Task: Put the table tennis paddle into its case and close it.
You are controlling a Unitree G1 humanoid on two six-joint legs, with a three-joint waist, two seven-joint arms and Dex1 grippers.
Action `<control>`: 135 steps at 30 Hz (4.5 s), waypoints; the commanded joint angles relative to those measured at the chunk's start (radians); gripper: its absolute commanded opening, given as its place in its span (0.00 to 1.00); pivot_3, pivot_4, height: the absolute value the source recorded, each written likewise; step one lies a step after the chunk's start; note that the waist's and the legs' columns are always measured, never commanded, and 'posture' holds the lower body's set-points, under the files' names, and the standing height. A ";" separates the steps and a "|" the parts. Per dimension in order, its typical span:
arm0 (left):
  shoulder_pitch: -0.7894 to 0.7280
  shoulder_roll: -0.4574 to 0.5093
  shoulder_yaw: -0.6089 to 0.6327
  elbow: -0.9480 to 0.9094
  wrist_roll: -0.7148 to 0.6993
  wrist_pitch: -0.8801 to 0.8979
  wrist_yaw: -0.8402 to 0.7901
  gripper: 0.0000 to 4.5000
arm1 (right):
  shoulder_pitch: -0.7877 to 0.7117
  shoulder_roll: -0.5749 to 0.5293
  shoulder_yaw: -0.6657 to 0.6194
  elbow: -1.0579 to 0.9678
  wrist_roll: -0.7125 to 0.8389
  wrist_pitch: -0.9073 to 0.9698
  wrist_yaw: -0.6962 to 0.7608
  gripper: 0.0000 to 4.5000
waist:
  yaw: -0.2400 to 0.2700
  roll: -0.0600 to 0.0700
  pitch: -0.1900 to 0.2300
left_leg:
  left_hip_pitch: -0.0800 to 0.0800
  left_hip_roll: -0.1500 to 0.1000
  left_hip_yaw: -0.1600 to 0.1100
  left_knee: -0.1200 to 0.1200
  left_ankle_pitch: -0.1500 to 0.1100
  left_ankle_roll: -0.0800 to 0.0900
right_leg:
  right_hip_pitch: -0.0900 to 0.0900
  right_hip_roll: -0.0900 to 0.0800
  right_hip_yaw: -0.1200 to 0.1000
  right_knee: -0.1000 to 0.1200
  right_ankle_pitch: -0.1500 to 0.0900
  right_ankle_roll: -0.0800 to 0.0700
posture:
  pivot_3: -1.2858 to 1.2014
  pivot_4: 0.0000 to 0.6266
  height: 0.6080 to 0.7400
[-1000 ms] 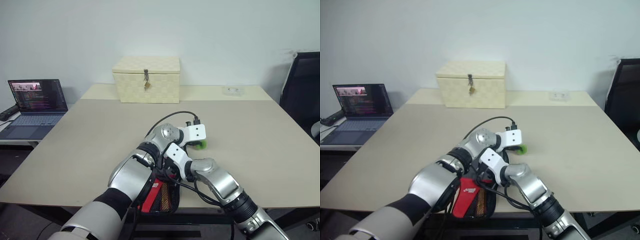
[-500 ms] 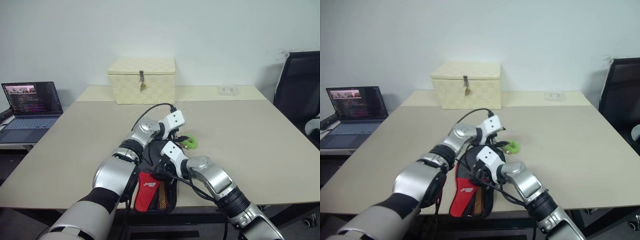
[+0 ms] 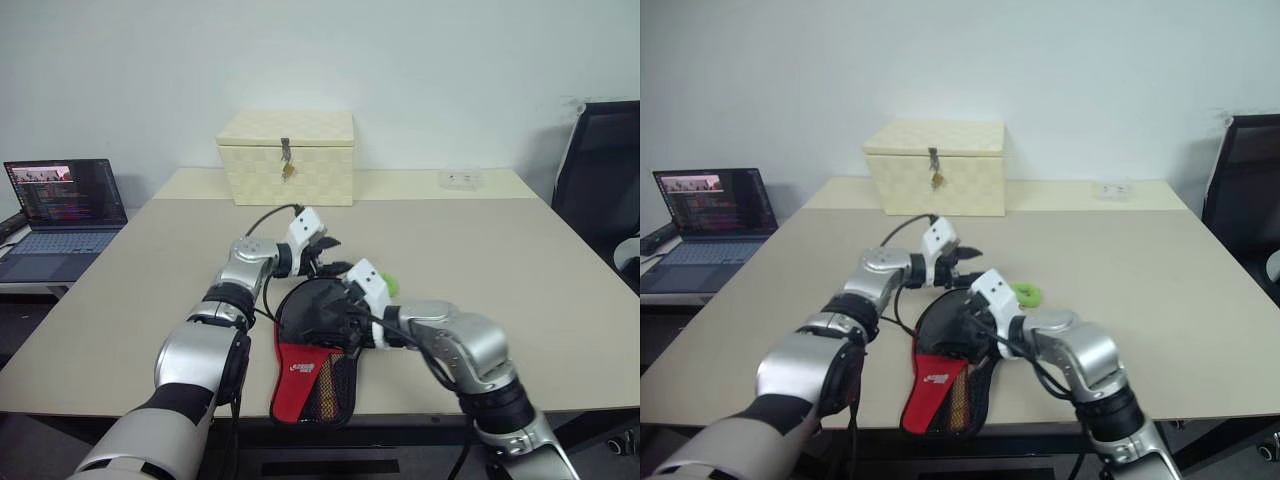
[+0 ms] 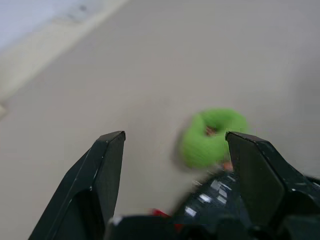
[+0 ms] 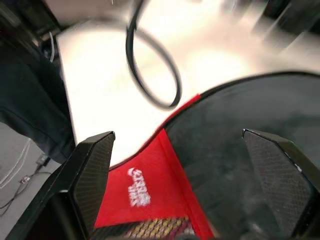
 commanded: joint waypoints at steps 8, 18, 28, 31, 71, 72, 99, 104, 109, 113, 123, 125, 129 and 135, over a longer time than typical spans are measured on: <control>0.079 0.007 -0.061 -0.050 0.018 0.050 -0.155 0.77 | -0.004 -0.319 0.060 0.052 -0.166 -0.307 -0.012 1.00 | -0.003 0.000 0.000 | 0.000 0.000 0.002 0.000 0.000 0.000 | 0.000 0.000 0.001 0.000 0.000 0.000 | 0.52 0.24 1.00; 0.131 0.064 -0.094 -0.039 0.036 0.049 -0.190 0.77 | -0.124 -0.299 0.200 0.488 -0.411 -0.790 -0.010 1.00 | -0.005 0.000 0.000 | 0.000 0.001 0.005 0.000 0.000 0.000 | -0.003 0.001 0.004 0.001 0.000 0.000 | 0.52 0.24 1.00; 0.154 0.055 -0.097 -0.058 0.027 0.055 -0.179 0.77 | -0.280 -0.189 0.247 0.967 -0.567 -1.037 -0.040 1.00 | -0.004 0.000 0.000 | 0.001 0.001 0.004 0.000 0.000 0.000 | -0.002 0.001 0.004 0.002 0.000 0.000 | 0.52 0.24 1.00; 0.158 0.043 -0.096 -0.064 0.024 0.054 -0.174 0.78 | -0.319 -0.165 0.244 1.075 -0.576 -1.054 0.002 0.87 | -0.004 0.000 0.000 | 0.003 0.001 0.004 0.001 0.000 0.000 | 0.000 0.001 0.004 0.002 0.000 0.000 | 0.52 0.24 1.00; 0.190 -0.082 -0.142 -0.032 0.062 0.081 -0.035 0.78 | 0.413 -0.690 0.195 -0.562 -0.165 -0.180 0.478 0.00 | 0.057 0.001 -0.001 | 0.006 -0.002 -0.013 0.000 -0.001 0.001 | 0.020 -0.003 -0.013 -0.018 0.000 0.002 | 0.52 0.24 1.00; 0.190 -0.085 -0.143 -0.032 0.062 0.082 -0.028 0.78 | 0.424 -0.695 0.200 -0.582 -0.150 -0.172 0.478 0.00 | 0.058 0.002 -0.002 | 0.005 -0.003 -0.015 0.000 -0.001 0.001 | 0.021 -0.003 -0.016 -0.019 -0.001 0.002 | 0.52 0.24 1.00; 0.228 0.012 -0.034 -0.170 -0.091 0.086 -0.158 0.78 | 0.096 -0.436 -0.083 -0.222 0.110 0.035 0.172 0.35 | 0.023 0.002 -0.002 | 0.008 0.000 -0.019 0.003 0.000 0.001 | 0.025 -0.001 -0.020 -0.016 0.000 0.000 | 0.52 0.24 1.00; 0.345 0.182 -0.020 -0.402 -0.168 0.225 -0.342 0.78 | -0.043 -0.314 -0.023 0.141 0.007 -0.143 0.085 0.35 | 0.005 0.003 -0.001 | 0.007 0.001 -0.018 -0.002 0.000 0.000 | 0.020 0.000 -0.019 -0.015 0.000 -0.003 | 0.52 0.24 1.00; 0.480 0.301 -0.010 -0.635 -0.226 0.357 -0.359 0.78 | -0.111 -0.241 0.005 0.372 -0.059 -0.275 0.057 0.35 | 0.012 0.003 -0.001 | -0.004 0.001 -0.019 -0.002 0.000 0.000 | 0.009 -0.001 -0.020 -0.014 0.000 -0.005 | 0.52 0.24 1.00; 0.593 0.364 0.016 -0.800 -0.269 0.458 -0.309 0.78 | -0.147 -0.158 0.015 0.542 -0.096 -0.354 0.033 0.35 | 0.008 0.004 0.000 | -0.004 0.001 -0.017 -0.001 0.000 0.000 | 0.009 -0.001 -0.018 -0.014 0.000 -0.005 | 0.52 0.24 1.00; 0.670 0.385 0.012 -0.949 -0.313 0.546 -0.225 0.78 | -0.184 -0.064 0.047 0.744 -0.179 -0.454 0.024 0.35 | 0.018 0.005 0.000 | 0.000 0.001 -0.017 -0.001 0.000 -0.001 | 0.010 -0.001 -0.018 -0.008 0.000 -0.005 | 0.52 0.24 1.00; 0.674 0.387 0.008 -0.957 -0.315 0.546 -0.219 0.78 | -0.198 -0.049 0.051 0.775 -0.197 -0.468 0.017 0.32 | 0.012 0.005 0.000 | 0.002 0.001 -0.016 -0.001 0.000 -0.001 | 0.010 0.000 -0.018 -0.006 -0.001 -0.006 | 0.52 0.24 1.00; 0.676 0.387 0.005 -0.966 -0.321 0.550 -0.208 0.78 | -0.228 -0.034 0.065 0.816 -0.230 -0.502 0.027 0.10 | 0.005 0.005 0.000 | 0.003 0.002 -0.016 -0.001 0.000 -0.001 | 0.009 0.000 -0.017 -0.003 -0.002 -0.008 | 0.52 0.24 1.00; 0.681 0.389 0.003 -0.978 -0.324 0.550 -0.190 0.78 | -0.316 -0.006 0.072 0.940 -0.287 -0.613 0.017 0.01 | -0.006 0.005 0.000 | 0.005 0.002 -0.015 -0.001 0.001 -0.001 | 0.009 0.000 -0.016 0.000 -0.002 -0.008 | 0.52 0.24 1.00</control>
